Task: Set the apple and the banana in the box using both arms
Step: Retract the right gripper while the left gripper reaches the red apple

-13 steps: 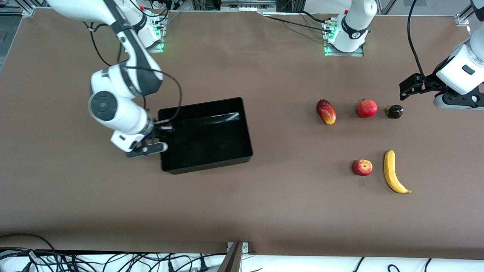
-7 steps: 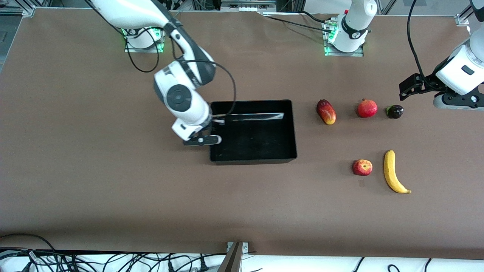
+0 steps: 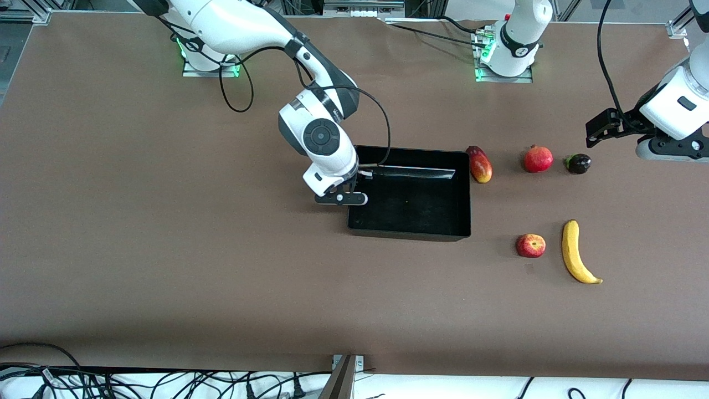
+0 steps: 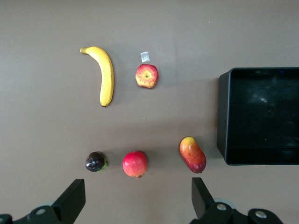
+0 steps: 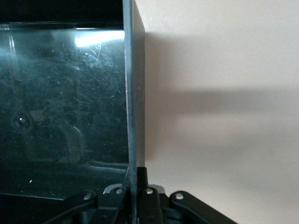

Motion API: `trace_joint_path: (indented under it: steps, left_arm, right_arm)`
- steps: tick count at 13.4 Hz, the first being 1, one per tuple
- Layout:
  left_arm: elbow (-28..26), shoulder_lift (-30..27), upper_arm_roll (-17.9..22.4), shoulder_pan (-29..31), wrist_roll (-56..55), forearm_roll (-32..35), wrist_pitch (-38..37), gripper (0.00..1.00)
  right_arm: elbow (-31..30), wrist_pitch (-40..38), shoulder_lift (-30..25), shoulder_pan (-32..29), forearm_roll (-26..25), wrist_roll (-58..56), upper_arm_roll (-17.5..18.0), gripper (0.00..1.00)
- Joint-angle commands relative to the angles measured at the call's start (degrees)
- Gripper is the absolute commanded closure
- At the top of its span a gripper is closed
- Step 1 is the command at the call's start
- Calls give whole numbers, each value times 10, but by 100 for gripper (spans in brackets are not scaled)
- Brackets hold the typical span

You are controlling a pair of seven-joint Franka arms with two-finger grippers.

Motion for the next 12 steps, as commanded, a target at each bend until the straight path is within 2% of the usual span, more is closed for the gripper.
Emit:
trace_joint_path:
  steps: [1,4,5,6,9,12]
  left_arm:
    - [-6,-4,-1,3,1,-2,2,0]
    - [-6,-4,-1,5,0,-2,2,0]
    - [-6,-4,-1,5,1,-2,2,0]
    - [-6,-4,-1,6,1,-2,2,0]
    - [-5,-2,-1,8,2,-3,2,0]
    - [3,19,-3,5,8,4,-4,0]
  right_arm:
    - [23,10,20,13,7,19,-8,100]
    - [22,14,22,13,6,19,-8,100]
    - [22,14,22,13,5,21,-12,57]
    - [22,14,21,13,2,20,-15,1]
    - [24,5,4,6,-3,13,-22,0]
    - [24,-34,-68,-2,-4,4,-68,0]
